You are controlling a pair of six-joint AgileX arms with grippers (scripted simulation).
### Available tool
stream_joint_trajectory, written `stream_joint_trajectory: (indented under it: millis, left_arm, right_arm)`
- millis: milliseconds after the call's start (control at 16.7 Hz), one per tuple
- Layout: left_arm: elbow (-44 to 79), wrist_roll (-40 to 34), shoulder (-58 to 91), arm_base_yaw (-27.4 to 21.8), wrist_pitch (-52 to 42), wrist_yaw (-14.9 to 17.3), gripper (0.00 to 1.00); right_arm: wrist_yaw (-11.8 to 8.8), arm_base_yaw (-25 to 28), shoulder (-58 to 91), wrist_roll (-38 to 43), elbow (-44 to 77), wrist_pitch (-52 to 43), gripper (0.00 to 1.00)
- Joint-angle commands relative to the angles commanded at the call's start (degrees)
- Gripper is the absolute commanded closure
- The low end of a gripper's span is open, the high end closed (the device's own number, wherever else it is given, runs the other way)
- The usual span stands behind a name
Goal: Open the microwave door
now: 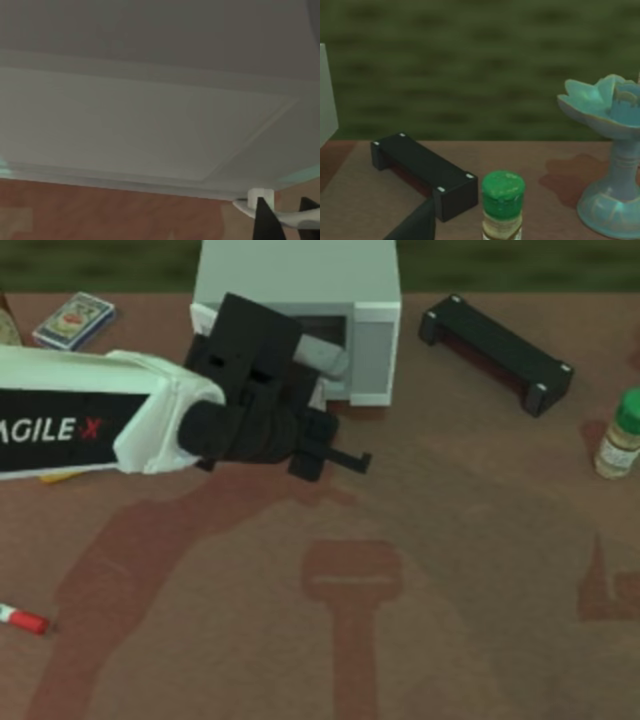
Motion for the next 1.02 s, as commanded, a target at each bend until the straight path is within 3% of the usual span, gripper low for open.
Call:
stream_joint_trajectory:
  millis: [540,1020]
  left_arm:
    - [0.0,0.0,0.0,0.0,0.0,0.0,1.0]
    - [-1.74,2.93,-1.37,1.1,0.39,2.63,1.0]
  right_arm:
    - [0.0,0.0,0.0,0.0,0.0,0.0,0.0]
    - [0.0,0.0,0.0,0.0,0.0,0.0,0.0]
